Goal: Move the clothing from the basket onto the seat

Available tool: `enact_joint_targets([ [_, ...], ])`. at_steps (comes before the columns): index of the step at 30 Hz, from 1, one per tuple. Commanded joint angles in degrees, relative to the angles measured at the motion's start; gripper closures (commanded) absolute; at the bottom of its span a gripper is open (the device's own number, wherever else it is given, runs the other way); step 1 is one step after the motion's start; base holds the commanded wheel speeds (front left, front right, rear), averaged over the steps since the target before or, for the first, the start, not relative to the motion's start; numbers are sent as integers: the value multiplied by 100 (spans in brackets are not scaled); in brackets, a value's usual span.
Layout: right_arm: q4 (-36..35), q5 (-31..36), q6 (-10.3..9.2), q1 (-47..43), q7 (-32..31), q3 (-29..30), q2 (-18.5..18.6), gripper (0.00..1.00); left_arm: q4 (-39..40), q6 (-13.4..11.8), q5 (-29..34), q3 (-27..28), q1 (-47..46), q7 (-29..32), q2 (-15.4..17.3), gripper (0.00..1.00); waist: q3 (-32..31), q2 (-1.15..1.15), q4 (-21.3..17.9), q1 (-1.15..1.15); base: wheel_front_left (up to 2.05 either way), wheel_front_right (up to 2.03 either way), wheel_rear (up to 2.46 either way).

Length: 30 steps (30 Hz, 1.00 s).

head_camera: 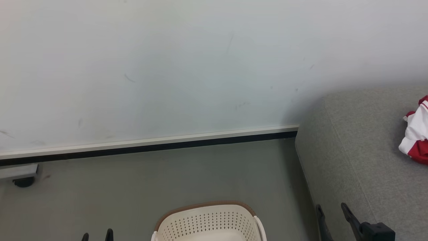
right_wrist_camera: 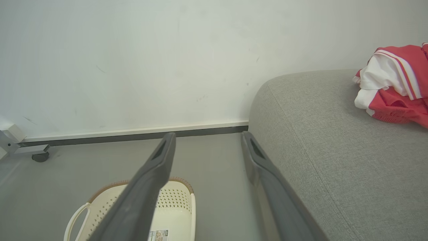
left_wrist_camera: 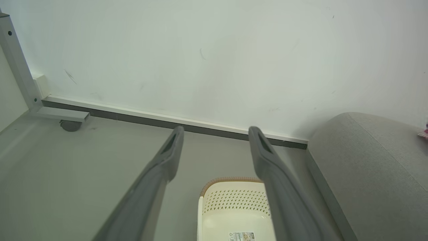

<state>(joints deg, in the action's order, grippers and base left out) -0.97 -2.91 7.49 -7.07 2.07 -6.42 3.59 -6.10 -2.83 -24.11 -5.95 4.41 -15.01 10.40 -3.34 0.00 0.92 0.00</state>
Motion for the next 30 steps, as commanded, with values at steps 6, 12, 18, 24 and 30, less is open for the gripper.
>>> enact_joint_targets([
  [6,-17,24,0,36,40,-37,-50,0,1,70,88,85,5,-24,-75,0,40,0,-25,0,0,0,0],
  [12,-34,-19,0,52,48,-38,-66,0,-43,122,86,93,-13,-24,-99,0,69,0,-40,0,0,0,0],
  [18,-27,-18,0,57,41,-21,-77,0,-72,173,108,99,-31,-24,-127,0,87,0,-56,0,0,0,0],
  [24,58,-27,0,30,20,-18,-58,100,-137,178,101,84,11,12,-177,100,95,0,-68,0,0,0,0],
  [30,199,-451,0,-22,-2,-1,-36,100,-308,209,-207,105,-21,140,-247,100,103,0,-69,0,0,0,0],
])
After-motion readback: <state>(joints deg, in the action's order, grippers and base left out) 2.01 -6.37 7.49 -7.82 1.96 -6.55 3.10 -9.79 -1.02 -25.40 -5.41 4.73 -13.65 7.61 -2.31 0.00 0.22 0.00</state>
